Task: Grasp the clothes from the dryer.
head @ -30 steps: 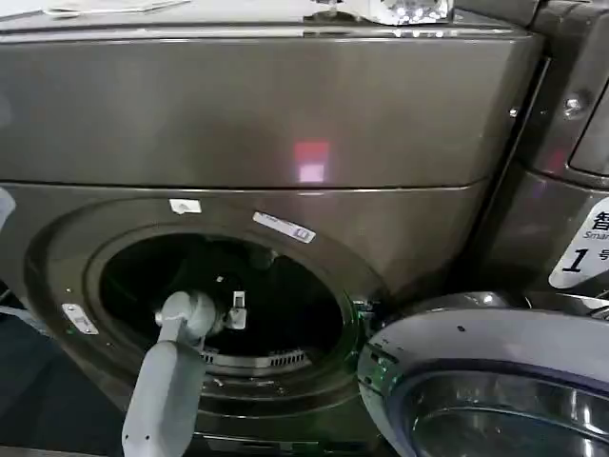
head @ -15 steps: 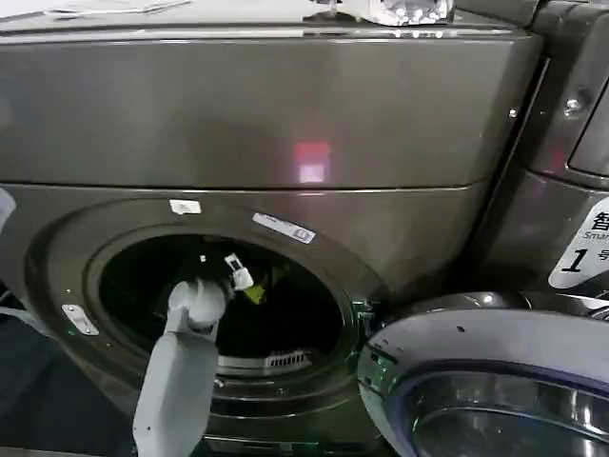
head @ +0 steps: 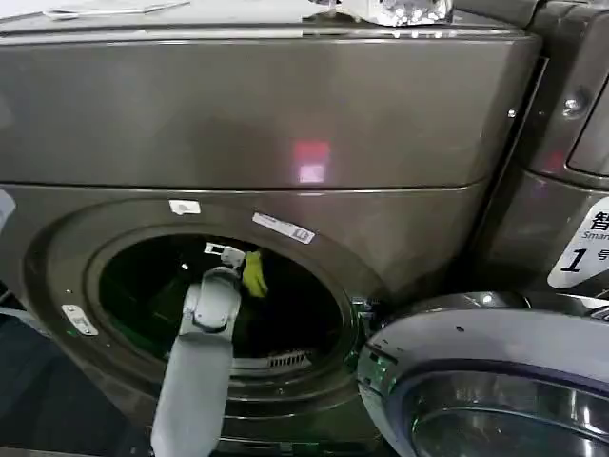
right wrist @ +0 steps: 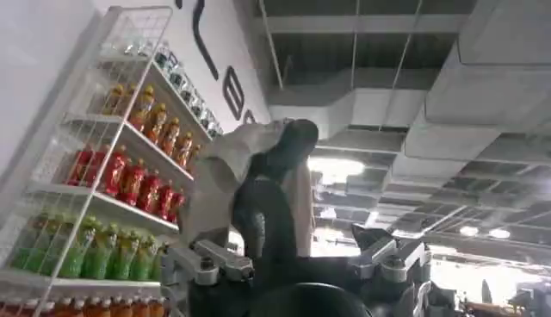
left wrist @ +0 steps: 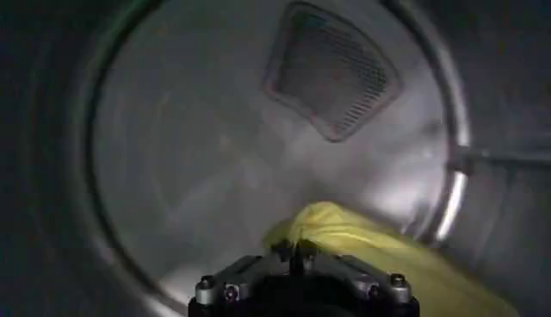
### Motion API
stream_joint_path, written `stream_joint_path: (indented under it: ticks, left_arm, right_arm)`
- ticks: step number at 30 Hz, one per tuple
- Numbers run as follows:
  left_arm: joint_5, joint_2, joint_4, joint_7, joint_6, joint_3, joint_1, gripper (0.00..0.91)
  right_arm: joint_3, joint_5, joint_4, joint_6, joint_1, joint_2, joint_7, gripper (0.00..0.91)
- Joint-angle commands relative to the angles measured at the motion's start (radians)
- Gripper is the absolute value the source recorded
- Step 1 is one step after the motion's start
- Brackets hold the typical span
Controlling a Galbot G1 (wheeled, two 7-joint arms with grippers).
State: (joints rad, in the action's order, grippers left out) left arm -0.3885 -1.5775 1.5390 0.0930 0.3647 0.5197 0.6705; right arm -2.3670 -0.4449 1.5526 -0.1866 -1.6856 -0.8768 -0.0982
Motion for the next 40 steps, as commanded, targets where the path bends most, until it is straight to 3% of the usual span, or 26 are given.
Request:
stream_joint_path:
  ticks: [1, 17, 21, 26, 40]
  left_arm:
    - [0.178, -0.020, 0.021, -0.175, 0.048, -0.001, -0.001, 0.000]
    - [0.223, -0.019, 0.039, -0.202, 0.069, -0.002, -0.001, 0.000]
    - [0.220, -0.017, 0.038, -0.201, 0.074, -0.002, -0.003, 0.000]
    - [0.206, -0.013, 0.036, -0.189, 0.076, -0.005, 0.001, 0.000]
    - [0.180, -0.009, 0.046, -0.157, 0.074, -0.013, 0.008, 0.000]
  right_arm:
    - [0.000, -0.016, -0.002, 0.020, 0.001, -0.001, 0.000, 0.907]
    - [-0.002, -0.014, -0.002, 0.022, -0.002, -0.001, -0.001, 0.907]
    - [-0.005, -0.012, 0.006, -0.004, 0.001, -0.001, 0.015, 0.907]
    - [-0.021, -0.015, 0.020, -0.032, 0.002, -0.003, -0.004, 0.907]
    - [-0.033, -0.019, 0.021, -0.037, 0.003, 0.001, 0.009, 0.907]
